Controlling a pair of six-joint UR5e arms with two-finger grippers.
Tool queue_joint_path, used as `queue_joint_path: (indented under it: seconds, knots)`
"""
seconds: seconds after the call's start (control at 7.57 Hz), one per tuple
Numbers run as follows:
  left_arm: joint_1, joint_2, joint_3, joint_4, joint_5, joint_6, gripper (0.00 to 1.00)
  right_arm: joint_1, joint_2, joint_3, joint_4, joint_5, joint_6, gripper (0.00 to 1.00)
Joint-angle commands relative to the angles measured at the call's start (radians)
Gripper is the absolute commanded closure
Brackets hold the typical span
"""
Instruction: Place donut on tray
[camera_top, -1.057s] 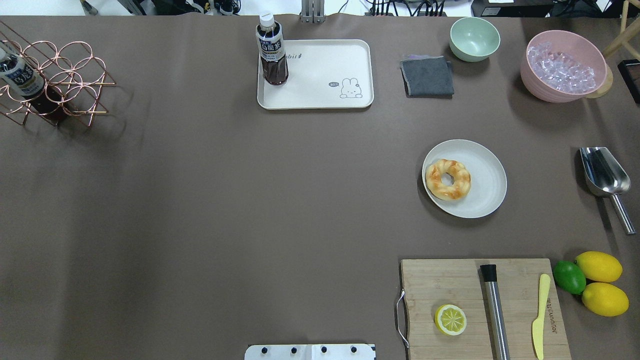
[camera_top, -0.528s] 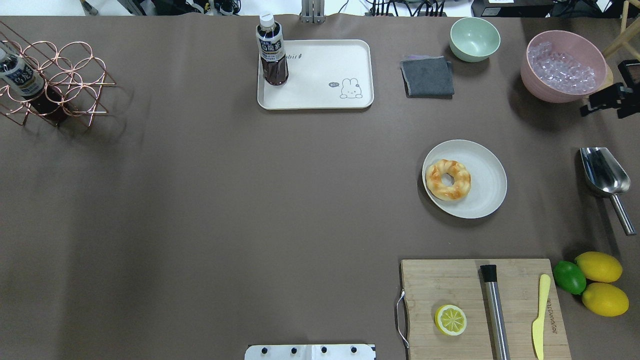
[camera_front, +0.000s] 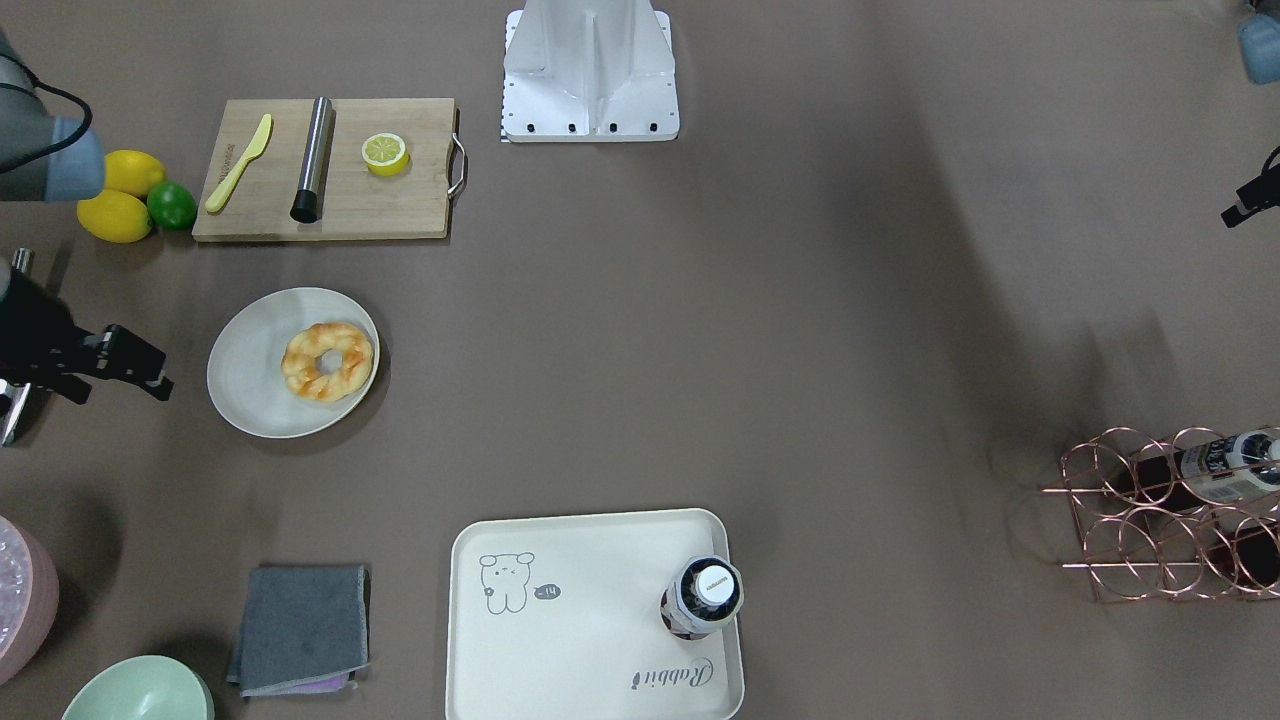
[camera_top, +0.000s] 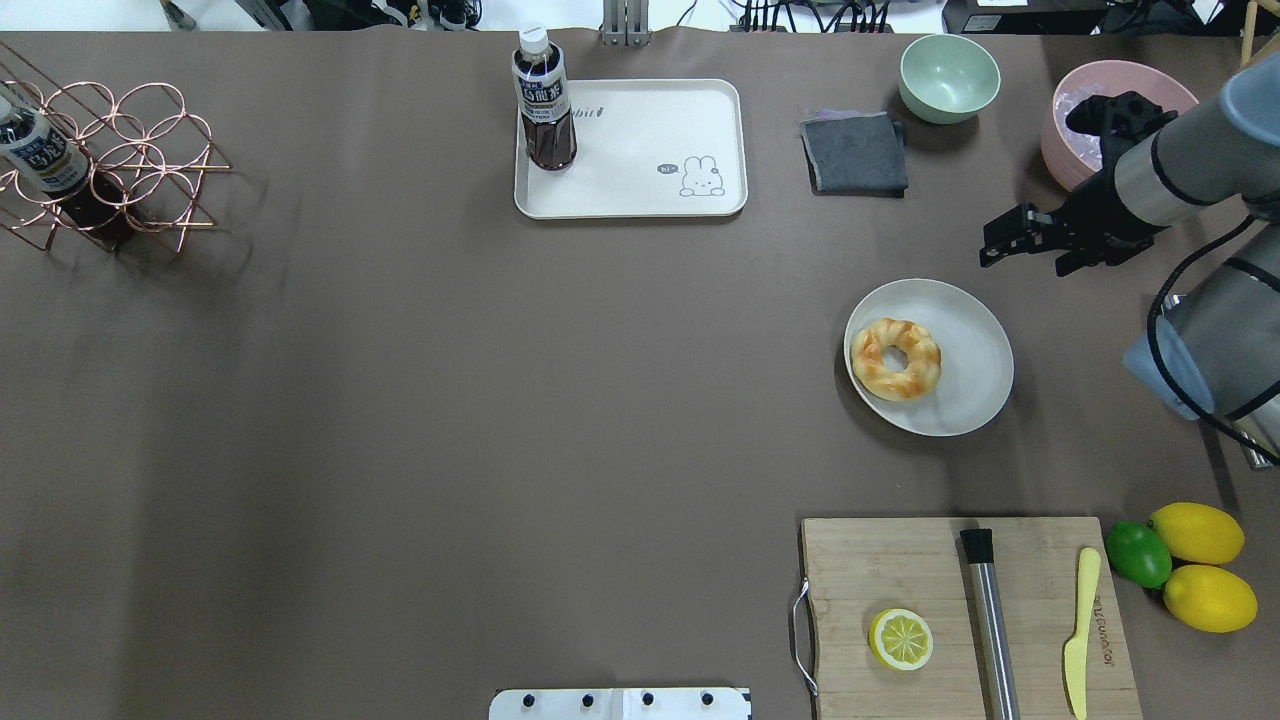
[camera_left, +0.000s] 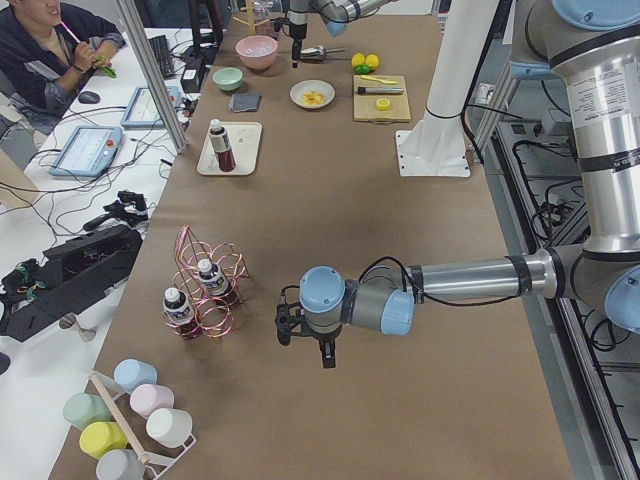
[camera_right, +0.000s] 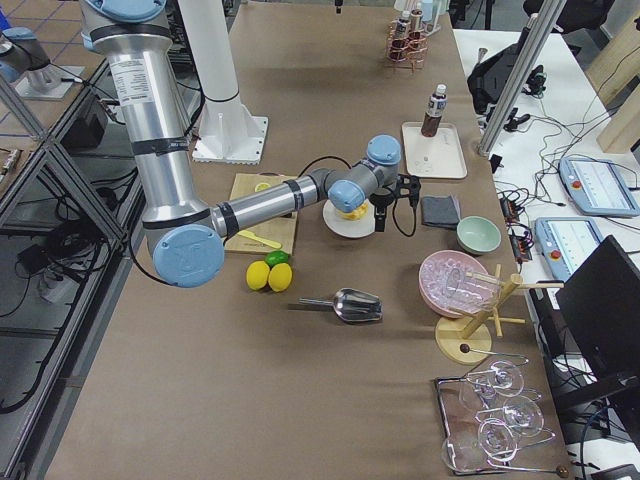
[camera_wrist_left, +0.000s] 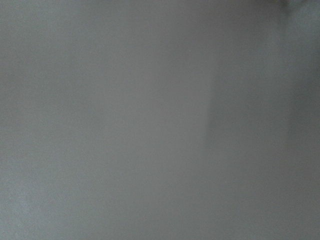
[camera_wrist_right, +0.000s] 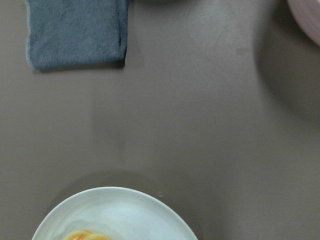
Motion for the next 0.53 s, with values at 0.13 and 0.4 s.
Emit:
queue_joint_path:
  seconds: [0.13, 0.4]
  knots:
    - [-0.002, 0.001, -0.006, 0.0, 0.0, 0.0, 0.02, -0.055, -0.059, 0.014, 0.011, -0.03, 0.039, 0.06]
    - [-0.002, 0.001, -0.007, 0.0, 0.0, -0.001, 0.02, -0.056, -0.108, 0.006, 0.135, -0.03, 0.093, 0.07]
